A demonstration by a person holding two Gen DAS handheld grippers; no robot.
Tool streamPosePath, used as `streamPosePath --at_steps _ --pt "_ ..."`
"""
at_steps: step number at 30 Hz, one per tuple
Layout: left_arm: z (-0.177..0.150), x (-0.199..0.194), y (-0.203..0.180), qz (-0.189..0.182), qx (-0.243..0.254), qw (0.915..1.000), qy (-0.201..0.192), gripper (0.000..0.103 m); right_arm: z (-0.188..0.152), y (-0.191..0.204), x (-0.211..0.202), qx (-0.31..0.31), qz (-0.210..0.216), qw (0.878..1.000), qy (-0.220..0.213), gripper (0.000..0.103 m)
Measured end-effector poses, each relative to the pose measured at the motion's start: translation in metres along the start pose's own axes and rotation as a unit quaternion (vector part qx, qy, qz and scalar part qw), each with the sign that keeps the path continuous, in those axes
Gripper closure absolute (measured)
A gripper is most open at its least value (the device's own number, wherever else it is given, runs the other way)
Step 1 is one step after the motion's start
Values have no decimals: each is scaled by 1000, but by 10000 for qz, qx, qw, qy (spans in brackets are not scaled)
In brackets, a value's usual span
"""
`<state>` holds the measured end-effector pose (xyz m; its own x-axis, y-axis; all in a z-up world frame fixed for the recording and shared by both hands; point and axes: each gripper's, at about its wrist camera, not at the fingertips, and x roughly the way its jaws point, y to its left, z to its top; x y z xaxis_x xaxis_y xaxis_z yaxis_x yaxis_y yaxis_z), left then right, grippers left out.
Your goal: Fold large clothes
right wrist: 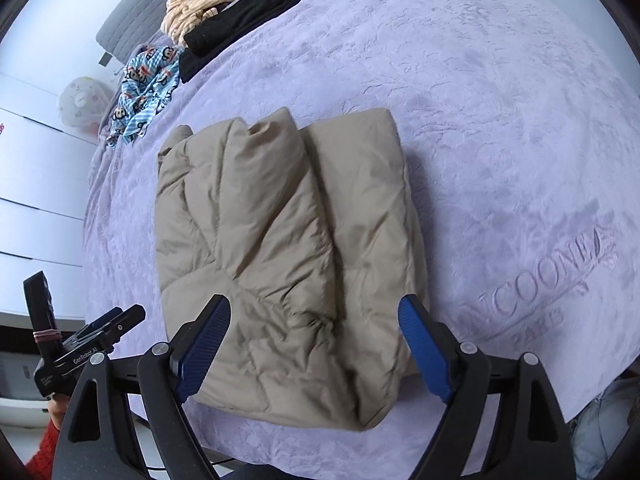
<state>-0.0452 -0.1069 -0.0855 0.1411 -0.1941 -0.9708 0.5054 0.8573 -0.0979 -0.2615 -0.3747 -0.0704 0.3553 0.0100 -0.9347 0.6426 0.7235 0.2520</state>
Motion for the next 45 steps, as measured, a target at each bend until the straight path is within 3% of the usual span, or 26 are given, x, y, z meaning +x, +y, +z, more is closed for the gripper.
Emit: streamPosePath --at_steps 1,3,12,26,33,40,43,45 --pt "1 1 -2 -1 -39 10000 6 0 6 -5 1 -16 28 10000 46 14" --pt "4 4 -5 -21 -132 9999 22 0 15 -15 5 -40 81 9999 137 0" --pt "12 16 -27 44 -178 9996 198 0 34 -51 17 15 338 9991 258 0" --pt "22 28 -32 -100 -204 9992 339 0 49 -73 66 250 740 9924 949 0" --pt "28 39 -5 -1090 -500 9918 433 0 57 -78 82 337 1066 9884 1025 0" --pt "36 76 28 -2345 -1017 9634 812 0 63 -82 106 388 1341 9827 1215 0" --pt "38 91 28 -2861 -1073 9473 966 0 64 -77 114 475 1891 9735 1196 0" --pt "38 97 26 -2942 -1013 9452 984 0 67 -69 115 513 2335 9642 1151 0"
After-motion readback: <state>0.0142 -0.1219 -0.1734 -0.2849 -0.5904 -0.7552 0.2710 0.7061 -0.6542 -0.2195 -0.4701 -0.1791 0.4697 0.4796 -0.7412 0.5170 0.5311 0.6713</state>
